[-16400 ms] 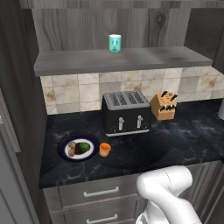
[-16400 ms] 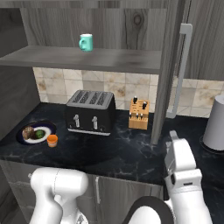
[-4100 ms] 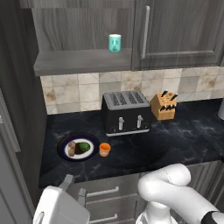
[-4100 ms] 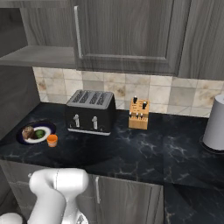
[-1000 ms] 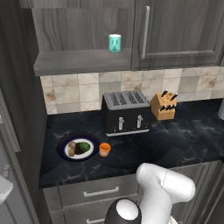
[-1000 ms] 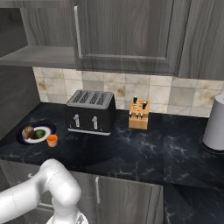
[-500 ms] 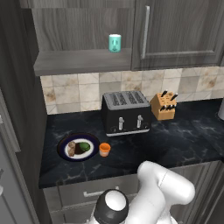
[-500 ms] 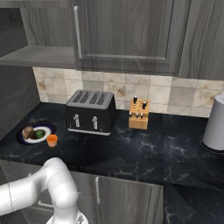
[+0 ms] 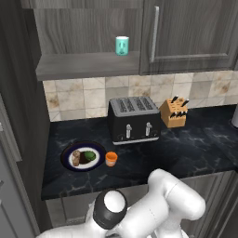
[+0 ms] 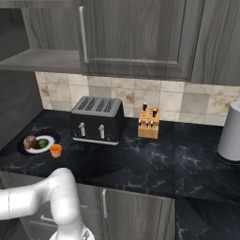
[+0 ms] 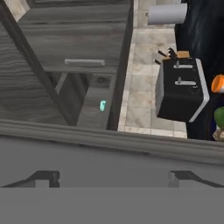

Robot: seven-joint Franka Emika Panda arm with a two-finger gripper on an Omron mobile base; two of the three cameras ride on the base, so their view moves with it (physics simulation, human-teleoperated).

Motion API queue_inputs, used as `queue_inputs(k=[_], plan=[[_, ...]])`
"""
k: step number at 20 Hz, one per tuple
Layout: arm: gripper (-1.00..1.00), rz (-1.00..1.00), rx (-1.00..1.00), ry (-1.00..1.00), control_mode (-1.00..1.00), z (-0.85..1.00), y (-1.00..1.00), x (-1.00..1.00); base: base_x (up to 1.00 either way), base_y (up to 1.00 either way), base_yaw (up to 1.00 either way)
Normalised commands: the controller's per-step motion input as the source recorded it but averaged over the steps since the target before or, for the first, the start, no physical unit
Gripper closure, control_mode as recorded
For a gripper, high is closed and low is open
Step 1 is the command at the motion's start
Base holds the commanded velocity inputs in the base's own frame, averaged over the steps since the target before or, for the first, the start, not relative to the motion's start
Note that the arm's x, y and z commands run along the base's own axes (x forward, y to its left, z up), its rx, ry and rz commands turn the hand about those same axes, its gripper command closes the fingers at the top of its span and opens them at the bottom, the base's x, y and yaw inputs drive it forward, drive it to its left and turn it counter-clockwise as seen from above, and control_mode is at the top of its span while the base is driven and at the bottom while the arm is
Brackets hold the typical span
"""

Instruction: Pick the avocado and bread from the counter and place them on the plate. Then pick the jam from the cabinet and place it next to the plate. Lastly close the cabinet door.

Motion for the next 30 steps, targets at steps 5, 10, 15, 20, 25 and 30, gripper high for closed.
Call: queue_inputs(k=[5, 10, 15, 20, 25, 30], plan=[[-1.0, -0.1, -0.1, 0.07, -1.0, 0.96, 0.38, -0.05, 0.0, 0.0, 0.0], [-1.0, -0.1, -0.07, 0.0, -1.0, 1.0, 0.32, -0.27, 0.0, 0.0, 0.0], [-1.0, -0.1, -0.08, 0.0, -1.0, 1.0, 0.27, -0.2, 0.0, 0.0, 0.0], [-1.0, -0.14, -0.01, 0.0, -1.0, 1.0, -0.01, -0.23, 0.0, 0.0, 0.0], [-1.0, -0.2, 0.02, -0.01, -1.0, 1.0, -0.54, -0.44, 0.0, 0.0, 0.0], [-1.0, -0.26, 0.1, -0.06, -1.0, 0.92, -0.98, -0.64, 0.0, 0.0, 0.0]])
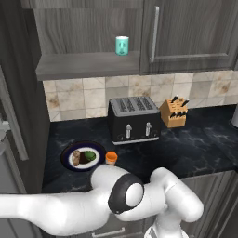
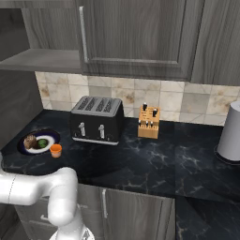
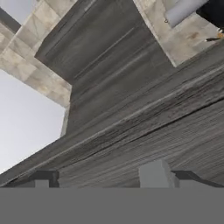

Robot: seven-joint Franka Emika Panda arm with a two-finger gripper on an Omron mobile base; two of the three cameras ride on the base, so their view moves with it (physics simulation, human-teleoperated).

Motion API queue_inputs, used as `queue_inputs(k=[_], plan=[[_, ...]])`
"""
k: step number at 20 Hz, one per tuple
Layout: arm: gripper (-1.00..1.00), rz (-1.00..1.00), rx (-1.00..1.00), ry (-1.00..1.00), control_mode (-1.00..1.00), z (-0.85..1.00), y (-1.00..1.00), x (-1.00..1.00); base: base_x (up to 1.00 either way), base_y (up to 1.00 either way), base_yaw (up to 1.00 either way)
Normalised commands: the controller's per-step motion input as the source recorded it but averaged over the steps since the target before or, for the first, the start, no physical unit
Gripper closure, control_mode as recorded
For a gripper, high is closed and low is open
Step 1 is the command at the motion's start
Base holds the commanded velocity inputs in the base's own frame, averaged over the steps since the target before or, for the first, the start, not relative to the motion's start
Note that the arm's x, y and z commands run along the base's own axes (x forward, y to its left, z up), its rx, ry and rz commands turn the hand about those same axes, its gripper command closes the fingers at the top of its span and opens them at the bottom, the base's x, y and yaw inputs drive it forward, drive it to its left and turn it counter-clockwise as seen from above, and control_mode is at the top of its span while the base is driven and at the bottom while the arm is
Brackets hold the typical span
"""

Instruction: Pick the avocado and bread from the counter and place them on the plate. Then pick the jam from the cabinet and place it next to the plate. Lastly close the cabinet door.

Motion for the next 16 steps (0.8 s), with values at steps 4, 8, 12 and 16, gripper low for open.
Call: queue_inputs(k=[4, 8, 12, 16], plan=[[-1.0, -0.26, 0.12, -0.06, -1.0, 0.89, -1.0, -0.71, 0.0, 0.0, 0.0], [-1.0, -0.2, 0.13, -0.07, -1.0, 0.81, -1.0, -0.75, 0.0, 0.0, 0.0], [-1.0, -0.17, 0.14, 0.01, -1.0, 0.54, -1.0, -0.39, 0.0, 0.0, 0.0], [-1.0, -0.2, 0.19, 0.12, -1.0, 0.8, -1.0, -0.06, 0.0, 0.0, 0.0]])
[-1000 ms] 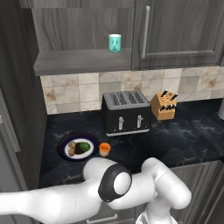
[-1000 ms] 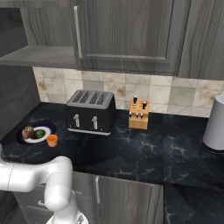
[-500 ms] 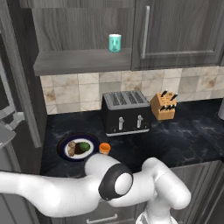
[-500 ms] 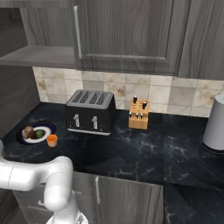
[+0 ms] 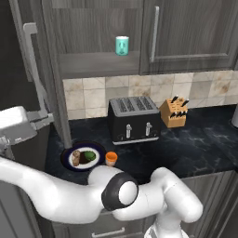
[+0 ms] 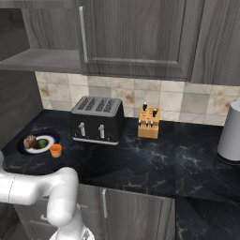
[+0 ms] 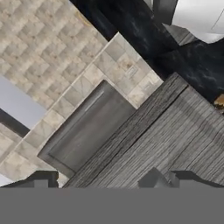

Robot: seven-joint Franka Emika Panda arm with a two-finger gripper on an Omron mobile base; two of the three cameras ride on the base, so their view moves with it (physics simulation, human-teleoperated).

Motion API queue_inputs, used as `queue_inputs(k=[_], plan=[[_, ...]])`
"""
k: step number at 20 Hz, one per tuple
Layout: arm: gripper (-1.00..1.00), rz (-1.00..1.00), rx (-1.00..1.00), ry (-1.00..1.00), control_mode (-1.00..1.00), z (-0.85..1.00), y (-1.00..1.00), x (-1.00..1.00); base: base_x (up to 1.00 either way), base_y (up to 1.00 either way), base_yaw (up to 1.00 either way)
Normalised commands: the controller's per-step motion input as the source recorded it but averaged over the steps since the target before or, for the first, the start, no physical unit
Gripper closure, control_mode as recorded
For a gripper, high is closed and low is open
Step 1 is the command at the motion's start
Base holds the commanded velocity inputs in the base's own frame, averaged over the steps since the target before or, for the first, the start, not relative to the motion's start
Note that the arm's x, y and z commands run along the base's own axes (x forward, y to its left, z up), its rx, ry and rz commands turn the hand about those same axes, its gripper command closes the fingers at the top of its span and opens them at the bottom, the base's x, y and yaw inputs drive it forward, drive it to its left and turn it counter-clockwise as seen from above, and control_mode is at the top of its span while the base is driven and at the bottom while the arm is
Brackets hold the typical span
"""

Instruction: Pick the avocado and bread from the counter and place them on the plate. Then pick the jam from the cabinet and place it next to the plate. Lastly close the cabinet door.

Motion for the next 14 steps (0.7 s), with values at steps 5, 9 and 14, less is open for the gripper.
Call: queue_inputs(k=[5, 9, 14], plan=[[-1.0, -0.19, 0.25, 0.23, -1.0, 1.0, -1.0, 0.0, 0.0, 0.0, 0.0], [-1.0, -0.13, 0.24, 0.35, -1.0, 0.99, -1.0, 0.16, 0.0, 0.0, 0.0], [-1.0, -0.01, 0.19, 0.23, -1.0, 0.31, -1.0, 0.91, 0.0, 0.0, 0.0]])
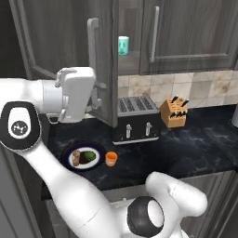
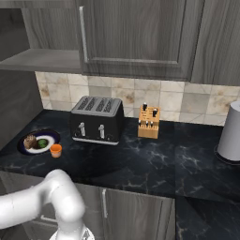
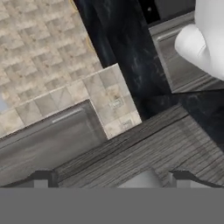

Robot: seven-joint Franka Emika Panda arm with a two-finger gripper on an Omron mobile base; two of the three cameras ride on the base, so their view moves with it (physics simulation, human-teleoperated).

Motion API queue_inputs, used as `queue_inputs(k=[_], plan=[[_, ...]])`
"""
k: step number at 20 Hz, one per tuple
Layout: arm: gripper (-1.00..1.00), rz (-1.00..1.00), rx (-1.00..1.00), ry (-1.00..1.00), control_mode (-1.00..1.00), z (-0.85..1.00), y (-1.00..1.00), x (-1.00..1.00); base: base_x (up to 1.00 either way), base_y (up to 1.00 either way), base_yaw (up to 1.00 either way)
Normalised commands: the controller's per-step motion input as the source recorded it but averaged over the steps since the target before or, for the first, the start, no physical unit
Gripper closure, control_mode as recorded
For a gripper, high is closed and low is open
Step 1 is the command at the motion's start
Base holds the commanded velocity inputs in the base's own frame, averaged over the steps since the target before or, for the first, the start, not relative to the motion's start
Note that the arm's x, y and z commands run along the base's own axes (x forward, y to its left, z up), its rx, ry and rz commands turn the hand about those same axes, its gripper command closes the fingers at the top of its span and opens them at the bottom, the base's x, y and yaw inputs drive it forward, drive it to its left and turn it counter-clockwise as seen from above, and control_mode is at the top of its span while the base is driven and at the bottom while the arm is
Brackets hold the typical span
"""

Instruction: Pick the avocado and bread from the counter and place them on the plate. Then pick the jam from the cabinet and place it next to the plate. Lastly close the cabinet door.

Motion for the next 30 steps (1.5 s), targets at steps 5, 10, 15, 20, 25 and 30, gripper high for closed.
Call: queue_inputs(k=[5, 10, 15, 20, 25, 30], plan=[[-1.0, 0.03, 0.09, 0.19, -1.0, 0.0, -0.92, 1.0, 0.0, 0.0, 0.0], [-1.0, 0.13, 0.06, 0.15, -1.0, 0.02, -0.71, 1.0, 0.0, 0.0, 0.0], [-1.0, 0.25, 0.02, 0.29, -1.0, 0.07, -0.44, 1.0, 0.0, 0.0, 0.0], [-1.0, 0.33, 0.0, 0.36, -1.0, 0.0, -0.25, 1.0, 0.0, 0.0, 0.0], [-1.0, 0.35, 0.0, 0.26, -1.0, 0.0, -0.26, 1.0, 0.0, 0.0, 0.0], [-1.0, 0.33, 0.0, 0.25, -1.0, -0.03, -0.22, 1.0, 0.0, 0.0, 0.0]])
